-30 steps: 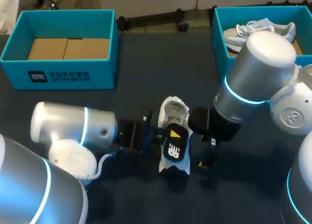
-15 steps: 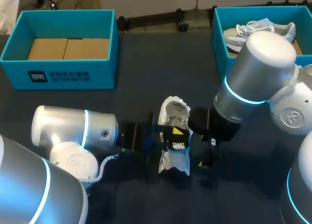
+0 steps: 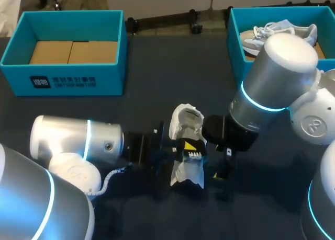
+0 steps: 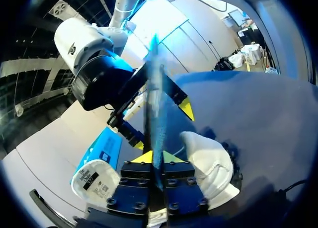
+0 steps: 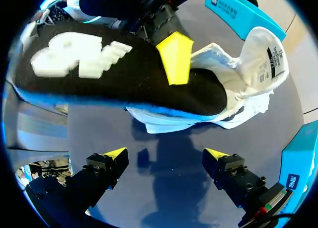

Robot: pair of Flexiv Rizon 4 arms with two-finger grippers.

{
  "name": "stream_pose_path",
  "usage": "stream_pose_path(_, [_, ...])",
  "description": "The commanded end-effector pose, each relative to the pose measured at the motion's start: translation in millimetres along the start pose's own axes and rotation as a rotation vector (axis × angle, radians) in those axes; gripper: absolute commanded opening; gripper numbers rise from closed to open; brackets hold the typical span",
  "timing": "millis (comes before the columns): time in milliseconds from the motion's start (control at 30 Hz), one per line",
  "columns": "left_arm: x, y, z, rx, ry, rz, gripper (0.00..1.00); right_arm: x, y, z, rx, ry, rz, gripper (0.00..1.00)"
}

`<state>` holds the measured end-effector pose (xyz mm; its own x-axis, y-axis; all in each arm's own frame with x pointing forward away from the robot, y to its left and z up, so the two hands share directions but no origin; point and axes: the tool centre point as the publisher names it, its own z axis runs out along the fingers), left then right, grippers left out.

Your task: Take the shoe out of the shoebox, open the shoe tongue, remove and reinsert the insole, then place the shoe into the shoebox

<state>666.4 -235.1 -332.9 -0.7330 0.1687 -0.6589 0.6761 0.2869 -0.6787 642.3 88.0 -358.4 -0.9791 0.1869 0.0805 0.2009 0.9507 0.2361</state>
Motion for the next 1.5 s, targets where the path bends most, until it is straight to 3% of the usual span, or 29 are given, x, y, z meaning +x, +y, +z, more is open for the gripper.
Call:
stream_pose_path(33, [3.4, 4.7, 0.3, -0.009, -0.001, 0.008, 0.0, 0.7, 0.5, 1.9, 0.0, -0.002, 0.0, 1.0])
stream_pose_path(567, [-1.6, 34.4, 7.5, -0.116, 0.008, 0.068, 0.0, 0.7, 0.5, 1.9, 0.0, -0.002, 0.0, 1.0])
stream_pose_path(800, [0.0, 31.9, 6.1, -0.108, 0.007, 0.046, 0.0, 0.7, 0.5, 1.9, 0.0, -0.002, 0.0, 1.0])
stream_pose_path(833, [0.6, 30.1, 5.3, -0.096, 0.011, 0.037, 0.03, 0.7, 0.5, 1.9, 0.0, -0.002, 0.0, 1.0])
stream_pose_path(900, [0.9, 26.0, 3.1, -0.083, 0.008, 0.031, 0.32, 0.7, 0.5, 1.9, 0.0, -0.002, 0.0, 1.0])
stream_pose_path(933, [0.9, 23.9, 1.9, -0.074, 0.006, 0.027, 0.37, 0.7, 0.5, 1.9, 0.0, -0.002, 0.0, 1.0])
stream_pose_path(1167, [-1.9, 9.3, -4.7, -0.031, -0.012, 0.008, 0.27, 0.7, 0.5, 1.9, 0.0, -0.002, 0.0, 1.0])
stream_pose_path(1500, [-2.0, -3.5, -3.8, -0.008, -0.028, 0.01, 0.26, 0.7, 0.5, 1.9, 0.0, -0.002, 0.0, 1.0])
